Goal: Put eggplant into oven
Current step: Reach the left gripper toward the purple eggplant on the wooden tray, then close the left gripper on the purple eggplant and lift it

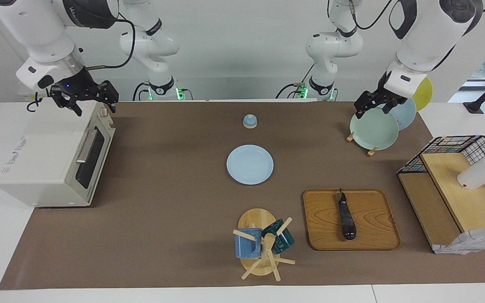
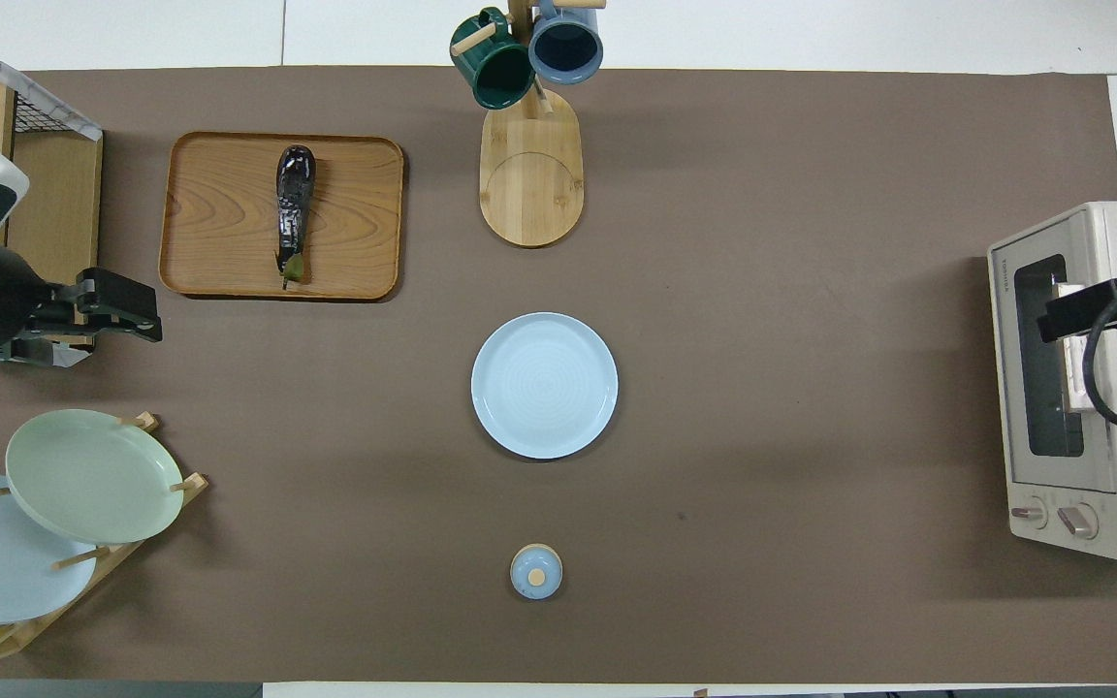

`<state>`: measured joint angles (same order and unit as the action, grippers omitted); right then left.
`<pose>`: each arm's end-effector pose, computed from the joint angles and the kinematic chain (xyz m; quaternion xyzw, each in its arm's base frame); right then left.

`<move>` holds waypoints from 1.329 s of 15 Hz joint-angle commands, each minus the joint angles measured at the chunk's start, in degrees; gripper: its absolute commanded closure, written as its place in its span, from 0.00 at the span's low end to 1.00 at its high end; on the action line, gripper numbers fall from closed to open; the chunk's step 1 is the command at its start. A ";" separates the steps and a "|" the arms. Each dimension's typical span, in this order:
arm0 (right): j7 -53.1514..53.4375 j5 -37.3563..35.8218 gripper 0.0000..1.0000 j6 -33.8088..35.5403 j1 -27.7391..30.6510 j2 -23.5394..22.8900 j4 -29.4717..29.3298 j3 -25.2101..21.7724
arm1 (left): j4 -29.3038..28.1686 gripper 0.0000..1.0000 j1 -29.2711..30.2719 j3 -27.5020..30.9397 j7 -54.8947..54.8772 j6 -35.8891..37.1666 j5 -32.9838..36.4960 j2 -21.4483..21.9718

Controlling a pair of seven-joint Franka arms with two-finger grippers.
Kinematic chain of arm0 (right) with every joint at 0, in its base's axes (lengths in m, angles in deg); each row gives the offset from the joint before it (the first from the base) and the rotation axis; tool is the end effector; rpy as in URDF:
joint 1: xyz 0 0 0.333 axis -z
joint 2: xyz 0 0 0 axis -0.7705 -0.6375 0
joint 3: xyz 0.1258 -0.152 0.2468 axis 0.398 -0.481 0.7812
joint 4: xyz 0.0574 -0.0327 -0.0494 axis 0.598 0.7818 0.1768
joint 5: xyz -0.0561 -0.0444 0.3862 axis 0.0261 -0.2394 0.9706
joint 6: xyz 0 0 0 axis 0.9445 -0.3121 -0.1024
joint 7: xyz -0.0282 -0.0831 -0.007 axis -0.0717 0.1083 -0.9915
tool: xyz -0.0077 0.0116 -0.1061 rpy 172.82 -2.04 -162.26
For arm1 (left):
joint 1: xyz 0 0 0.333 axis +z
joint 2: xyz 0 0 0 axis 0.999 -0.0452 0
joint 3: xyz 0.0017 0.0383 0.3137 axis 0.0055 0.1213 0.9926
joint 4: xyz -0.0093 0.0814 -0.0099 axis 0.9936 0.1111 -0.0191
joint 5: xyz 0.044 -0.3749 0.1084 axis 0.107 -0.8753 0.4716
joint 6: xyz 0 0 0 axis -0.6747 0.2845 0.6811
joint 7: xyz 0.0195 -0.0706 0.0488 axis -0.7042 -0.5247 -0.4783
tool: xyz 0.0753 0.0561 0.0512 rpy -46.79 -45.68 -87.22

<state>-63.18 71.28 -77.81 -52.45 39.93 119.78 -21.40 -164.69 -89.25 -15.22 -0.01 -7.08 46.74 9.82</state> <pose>0.5383 -0.0299 0.6155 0.9976 0.0557 -0.0419 0.0042 0.5267 -0.0806 0.5998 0.9967 0.0647 -0.0480 0.0104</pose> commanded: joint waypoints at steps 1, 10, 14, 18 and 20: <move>0.70 1.10 0.00 -0.80 0.29 0.64 0.49 0.03 | 0.06 0.00 1.05 -0.67 -0.38 -2.28 -1.10 -0.13; 0.88 1.01 0.00 -0.89 -0.05 0.64 0.49 0.03 | 1.62 0.00 0.61 -0.85 -2.56 -13.63 -0.92 -7.57; 0.79 0.66 0.00 -0.89 0.29 0.64 0.67 0.03 | 8.83 0.00 0.70 -0.85 -7.84 -16.17 -0.58 -19.70; -3.14 0.57 0.26 -1.85 0.38 0.99 1.63 0.03 | 12.60 0.00 0.78 -0.85 -15.30 -22.33 -0.31 -29.19; -5.79 0.57 1.00 -2.38 0.56 1.34 2.77 -0.14 | 17.26 0.00 0.17 -0.85 -16.90 -23.12 -0.22 -35.08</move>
<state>-65.99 71.28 -78.13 -52.37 39.93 120.06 -21.44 -154.57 -89.23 -15.56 -14.09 -30.08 46.69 -18.59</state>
